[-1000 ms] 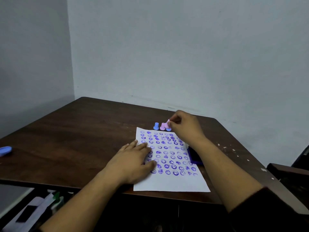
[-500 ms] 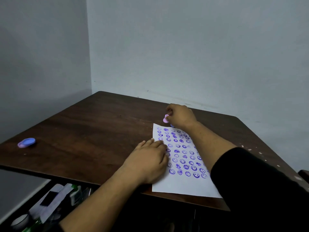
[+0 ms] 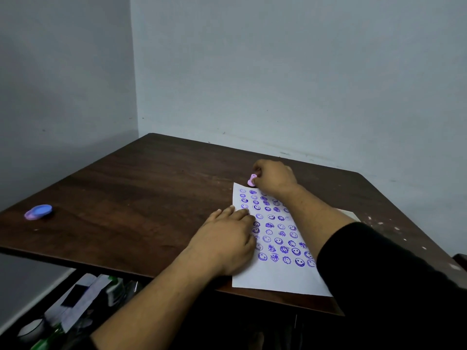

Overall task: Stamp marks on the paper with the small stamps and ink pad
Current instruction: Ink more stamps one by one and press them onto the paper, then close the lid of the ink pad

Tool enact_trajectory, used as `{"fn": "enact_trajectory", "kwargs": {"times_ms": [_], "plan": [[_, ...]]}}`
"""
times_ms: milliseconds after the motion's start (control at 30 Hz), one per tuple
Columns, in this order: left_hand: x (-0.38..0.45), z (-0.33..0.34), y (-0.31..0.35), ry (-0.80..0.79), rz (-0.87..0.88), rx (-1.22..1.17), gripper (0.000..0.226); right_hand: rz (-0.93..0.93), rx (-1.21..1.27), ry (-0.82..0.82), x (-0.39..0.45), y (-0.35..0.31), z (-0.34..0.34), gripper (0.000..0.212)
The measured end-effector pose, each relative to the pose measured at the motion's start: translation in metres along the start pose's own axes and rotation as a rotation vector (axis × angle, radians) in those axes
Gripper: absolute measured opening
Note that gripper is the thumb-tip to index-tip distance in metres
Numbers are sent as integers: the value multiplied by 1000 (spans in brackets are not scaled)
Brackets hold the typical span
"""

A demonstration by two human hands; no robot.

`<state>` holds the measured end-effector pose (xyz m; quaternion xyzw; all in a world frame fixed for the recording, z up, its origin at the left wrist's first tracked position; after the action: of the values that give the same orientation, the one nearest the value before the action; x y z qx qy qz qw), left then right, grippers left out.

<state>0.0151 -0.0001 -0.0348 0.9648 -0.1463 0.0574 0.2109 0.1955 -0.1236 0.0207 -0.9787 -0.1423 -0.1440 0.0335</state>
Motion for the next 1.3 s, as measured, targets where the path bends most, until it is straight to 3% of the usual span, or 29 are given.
{"fn": "enact_trajectory", "kwargs": {"times_ms": [100,333,633,800,1100,1300], "plan": [[-1,0,0,-3,-8,-5,56,19,49,21,0,12,-13,41],[2,0,0,2,-4,4,56,177,46,79,-12,88,-43,27],[3,2,-3,-1,-15,-6,58,303,-8,-110,-52,179,-31,31],[3,2,-2,0,-19,-8,57,273,53,-221,-60,196,-27,34],[3,1,-2,-3,-23,-9,58,160,83,-311,-74,200,-36,16],[2,1,-2,3,-26,-18,58,123,-21,-301,-78,206,-32,28]]}}
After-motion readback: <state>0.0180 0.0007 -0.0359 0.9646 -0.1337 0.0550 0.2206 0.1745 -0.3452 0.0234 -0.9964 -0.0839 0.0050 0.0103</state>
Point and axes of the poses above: each hand's wrist, its own x-axis towards the middle knuckle, its own z-axis out of the palm, y = z × x, the point moved 2 cm from there along x, towards the middle knuckle, and after that the axes turned 9 degrees about -x, right-handed, at the moved point
